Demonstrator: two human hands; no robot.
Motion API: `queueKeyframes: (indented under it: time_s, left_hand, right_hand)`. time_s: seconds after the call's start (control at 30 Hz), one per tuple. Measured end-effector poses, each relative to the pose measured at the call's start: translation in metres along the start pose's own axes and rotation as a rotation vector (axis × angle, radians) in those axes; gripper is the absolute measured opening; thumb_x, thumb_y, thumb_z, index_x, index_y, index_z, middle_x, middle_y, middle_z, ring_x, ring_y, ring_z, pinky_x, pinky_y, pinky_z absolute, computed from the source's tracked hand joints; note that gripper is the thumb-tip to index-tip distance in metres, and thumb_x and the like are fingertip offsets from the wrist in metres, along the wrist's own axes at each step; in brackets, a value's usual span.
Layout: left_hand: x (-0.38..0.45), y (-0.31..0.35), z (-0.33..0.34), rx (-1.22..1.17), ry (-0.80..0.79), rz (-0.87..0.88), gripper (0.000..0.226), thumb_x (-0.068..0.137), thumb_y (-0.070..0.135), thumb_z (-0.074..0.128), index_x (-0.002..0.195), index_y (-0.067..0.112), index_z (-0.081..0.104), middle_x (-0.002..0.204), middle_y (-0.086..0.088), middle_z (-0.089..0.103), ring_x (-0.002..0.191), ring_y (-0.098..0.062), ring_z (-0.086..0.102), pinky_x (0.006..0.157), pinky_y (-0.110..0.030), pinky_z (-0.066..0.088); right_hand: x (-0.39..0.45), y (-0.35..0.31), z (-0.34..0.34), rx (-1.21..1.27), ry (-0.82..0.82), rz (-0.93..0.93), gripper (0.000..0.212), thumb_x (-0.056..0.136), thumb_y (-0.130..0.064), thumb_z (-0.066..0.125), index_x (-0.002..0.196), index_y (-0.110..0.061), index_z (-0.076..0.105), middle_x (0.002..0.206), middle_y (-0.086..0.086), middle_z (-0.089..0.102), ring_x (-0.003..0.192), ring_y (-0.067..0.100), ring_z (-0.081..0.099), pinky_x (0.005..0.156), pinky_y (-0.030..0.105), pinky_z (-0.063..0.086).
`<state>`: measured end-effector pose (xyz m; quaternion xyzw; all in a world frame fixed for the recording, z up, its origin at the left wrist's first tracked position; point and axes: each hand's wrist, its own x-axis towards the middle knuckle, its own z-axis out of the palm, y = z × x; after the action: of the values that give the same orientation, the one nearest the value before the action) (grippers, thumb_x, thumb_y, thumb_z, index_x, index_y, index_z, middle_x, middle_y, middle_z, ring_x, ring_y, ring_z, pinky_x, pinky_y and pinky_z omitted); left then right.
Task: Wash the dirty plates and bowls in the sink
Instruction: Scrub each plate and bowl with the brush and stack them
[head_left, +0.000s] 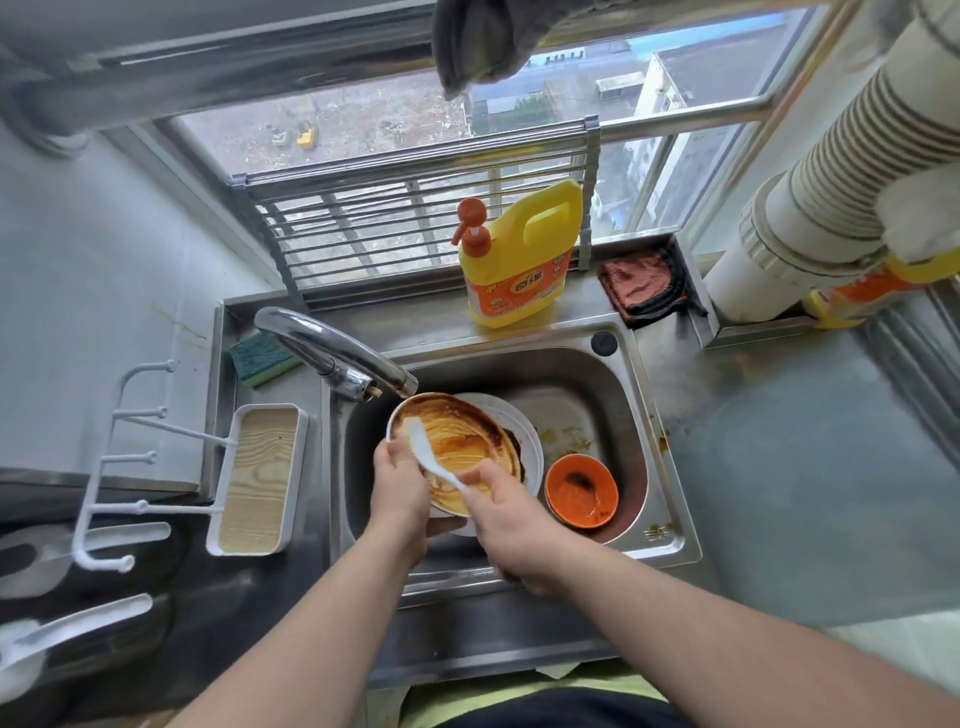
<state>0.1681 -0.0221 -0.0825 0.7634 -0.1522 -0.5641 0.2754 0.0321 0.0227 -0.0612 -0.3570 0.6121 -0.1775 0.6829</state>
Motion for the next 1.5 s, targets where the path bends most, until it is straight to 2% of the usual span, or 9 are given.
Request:
queueKeyframes:
  time_s: [0.2, 0.3, 0.37, 0.47, 0.57, 0.73, 1.07, 1.3, 1.5]
  left_hand:
    - [0.015, 0.015, -0.011, -0.012, 0.041, -0.032, 0.045, 0.109, 0.062, 0.021, 0.150, 0.048, 0.032, 0.126, -0.008, 0.060, 0.101, -0.041, 0.067, 0.061, -0.071, 0.058]
    - [0.013, 0.005, -0.003, 0.059, 0.041, -0.024, 0.045, 0.106, 0.067, 0.021, 0.143, 0.049, 0.038, 0.121, -0.008, 0.062, 0.102, -0.041, 0.067, 0.063, -0.067, 0.061]
    - [0.012, -0.003, 0.001, 0.134, 0.080, 0.078, 0.043, 0.106, 0.065, 0.023, 0.142, 0.046, 0.039, 0.123, -0.009, 0.063, 0.101, -0.034, 0.067, 0.072, -0.056, 0.064]
    - [0.007, -0.013, 0.001, 0.296, 0.164, 0.242, 0.032, 0.114, 0.042, 0.033, 0.144, 0.033, 0.042, 0.117, -0.006, 0.064, 0.085, -0.017, 0.061, 0.062, -0.028, 0.051]
    - [0.005, -0.022, -0.002, 0.407, 0.222, 0.303, 0.037, 0.114, 0.032, 0.036, 0.151, 0.032, 0.041, 0.120, -0.006, 0.061, 0.095, -0.024, 0.054, 0.083, -0.034, 0.042]
    - [0.020, -0.019, -0.018, 0.423, 0.271, 0.375, 0.039, 0.113, 0.036, 0.037, 0.152, 0.037, 0.042, 0.120, 0.000, 0.060, 0.114, -0.031, 0.059, 0.099, -0.044, 0.047]
    - [0.024, -0.001, -0.020, 0.480, 0.316, 0.508, 0.043, 0.114, 0.036, 0.033, 0.156, 0.040, 0.034, 0.135, -0.008, 0.063, 0.117, -0.034, 0.061, 0.096, -0.047, 0.048]
    - [0.013, -0.011, -0.025, 0.563, 0.220, 0.619, 0.046, 0.113, 0.031, 0.039, 0.159, 0.038, 0.038, 0.140, -0.006, 0.061, 0.127, -0.031, 0.057, 0.108, -0.045, 0.043]
    - [0.021, -0.020, -0.025, 0.468, 0.246, 0.537, 0.039, 0.113, 0.032, 0.040, 0.151, 0.037, 0.042, 0.126, 0.000, 0.061, 0.112, -0.026, 0.058, 0.099, -0.045, 0.049]
  right_hand:
    - [-0.025, 0.039, -0.033, -0.321, -0.096, -0.089, 0.016, 0.108, -0.041, 0.046, 0.118, -0.046, 0.056, 0.071, -0.005, 0.055, 0.060, 0.011, 0.046, 0.058, 0.034, 0.041]
    - [-0.018, 0.026, -0.027, -0.235, -0.079, -0.075, 0.015, 0.109, -0.040, 0.045, 0.118, -0.044, 0.055, 0.068, -0.004, 0.050, 0.056, 0.012, 0.042, 0.051, 0.032, 0.038]
    - [-0.004, 0.009, -0.015, -0.221, -0.033, -0.088, 0.016, 0.110, -0.039, 0.043, 0.120, -0.044, 0.054, 0.070, -0.005, 0.052, 0.055, 0.012, 0.044, 0.049, 0.029, 0.037]
    - [0.024, -0.008, -0.007, -0.233, 0.041, -0.059, 0.020, 0.111, -0.037, 0.040, 0.128, -0.037, 0.052, 0.086, 0.001, 0.061, 0.063, 0.014, 0.051, 0.052, 0.030, 0.040]
    - [0.045, -0.014, -0.019, -0.221, 0.117, -0.009, 0.019, 0.111, -0.035, 0.035, 0.122, -0.037, 0.051, 0.099, 0.007, 0.065, 0.070, 0.020, 0.057, 0.051, 0.032, 0.045]
    - [0.041, 0.023, -0.053, -0.291, 0.182, 0.120, 0.020, 0.109, -0.032, 0.037, 0.116, -0.037, 0.055, 0.086, 0.006, 0.064, 0.068, 0.020, 0.054, 0.058, 0.035, 0.045]
    - [0.005, 0.044, -0.010, -0.202, 0.023, 0.076, 0.022, 0.107, -0.032, 0.038, 0.120, -0.039, 0.054, 0.076, 0.004, 0.054, 0.051, 0.016, 0.042, 0.043, 0.028, 0.037]
    - [0.026, 0.040, -0.054, -0.412, 0.161, 0.039, 0.030, 0.110, -0.038, 0.037, 0.136, -0.040, 0.052, 0.081, 0.000, 0.065, 0.063, 0.018, 0.057, 0.059, 0.036, 0.045]
    - [0.023, 0.026, -0.066, -0.684, 0.213, -0.096, 0.032, 0.112, -0.045, 0.036, 0.143, -0.040, 0.041, 0.079, -0.004, 0.067, 0.066, 0.017, 0.065, 0.056, 0.037, 0.053]
